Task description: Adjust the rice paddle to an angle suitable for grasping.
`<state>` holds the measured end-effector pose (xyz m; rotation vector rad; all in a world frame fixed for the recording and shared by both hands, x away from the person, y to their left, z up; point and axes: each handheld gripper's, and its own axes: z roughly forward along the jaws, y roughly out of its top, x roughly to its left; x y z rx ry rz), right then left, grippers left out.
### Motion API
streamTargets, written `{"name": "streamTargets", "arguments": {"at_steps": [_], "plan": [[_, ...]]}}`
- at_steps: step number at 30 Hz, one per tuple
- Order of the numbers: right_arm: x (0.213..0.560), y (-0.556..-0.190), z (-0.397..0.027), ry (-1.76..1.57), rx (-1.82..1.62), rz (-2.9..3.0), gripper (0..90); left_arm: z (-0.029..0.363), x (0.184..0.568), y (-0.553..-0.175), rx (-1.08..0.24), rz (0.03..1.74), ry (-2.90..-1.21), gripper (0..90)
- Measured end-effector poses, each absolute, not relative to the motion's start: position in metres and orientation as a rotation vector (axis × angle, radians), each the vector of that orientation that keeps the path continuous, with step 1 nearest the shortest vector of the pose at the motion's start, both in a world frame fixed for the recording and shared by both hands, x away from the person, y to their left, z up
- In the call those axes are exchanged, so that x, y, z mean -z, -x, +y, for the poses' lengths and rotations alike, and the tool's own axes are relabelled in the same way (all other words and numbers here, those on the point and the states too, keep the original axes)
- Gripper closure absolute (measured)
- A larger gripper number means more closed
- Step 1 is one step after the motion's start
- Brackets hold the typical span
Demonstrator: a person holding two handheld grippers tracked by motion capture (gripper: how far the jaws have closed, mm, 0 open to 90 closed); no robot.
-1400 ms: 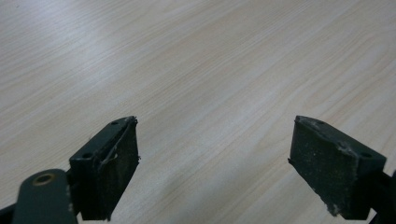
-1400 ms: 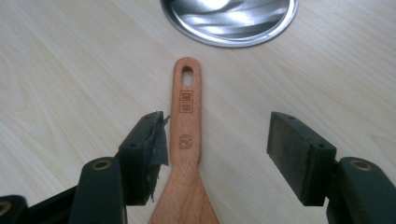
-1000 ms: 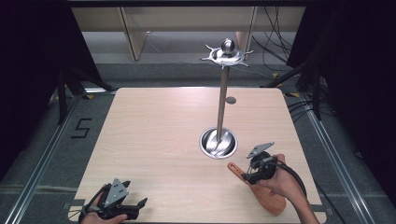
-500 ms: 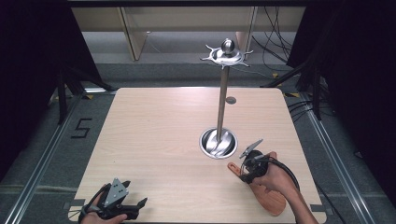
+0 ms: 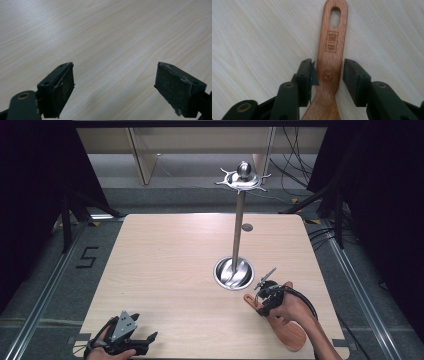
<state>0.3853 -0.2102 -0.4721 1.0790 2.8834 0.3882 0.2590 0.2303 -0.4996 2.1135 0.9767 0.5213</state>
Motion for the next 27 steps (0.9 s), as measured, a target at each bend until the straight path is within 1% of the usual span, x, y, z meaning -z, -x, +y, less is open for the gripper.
{"name": "streamTargets", "arguments": {"at_steps": [6,8,10,16,18,20,21,22,23,25,27], "plan": [[0.4726,-0.3889,-0.2082,-1.086,-0.352,2.901,62.3,0.2303,0.4993,-0.2593,-0.529,0.972,-2.117,15.1],[0.4732,-0.3904,-0.2068,-1.085,-0.329,2.910,62.7,0.2292,0.4994,-0.2586,-0.509,0.975,-2.105,15.1],[0.4746,-0.3924,-0.2064,-1.077,-0.340,2.919,63.2,0.2299,0.4991,-0.2588,-0.538,0.956,-2.111,15.1],[0.4749,-0.3932,-0.2045,-1.082,-0.297,2.905,63.9,0.2297,0.4990,-0.2586,-0.540,0.956,-2.106,15.1],[0.4753,-0.3942,-0.2025,-0.996,-0.260,2.932,65.8,0.2293,0.4993,-0.2587,-0.540,0.951,-2.100,15.1],[0.4743,-0.3929,-0.2011,-1.017,-0.232,2.928,66.2,0.2288,0.4996,-0.2586,-0.539,0.954,-2.092,15.2],[0.4735,-0.3948,-0.2028,-0.952,-0.181,2.945,66.2,0.2302,0.4992,-0.2589,-0.548,0.949,-2.110,15.2],[0.4734,-0.3941,-0.2025,-0.961,-0.182,2.948,66.3,0.2290,0.5000,-0.2585,-0.538,0.956,-2.088,15.1],[0.4737,-0.3941,-0.2033,-0.940,-0.165,2.942,66.2,0.2302,0.4998,-0.2597,-0.553,0.946,-2.106,15.2],[0.4737,-0.3923,-0.2024,-0.951,-0.171,2.946,66.2,0.2286,0.5002,-0.2584,-0.530,0.971,-2.093,15.2],[0.4743,-0.3934,-0.2042,-0.944,-0.159,2.944,66.2,0.2289,0.5004,-0.2582,-0.532,0.958,-2.100,15.2]]}}
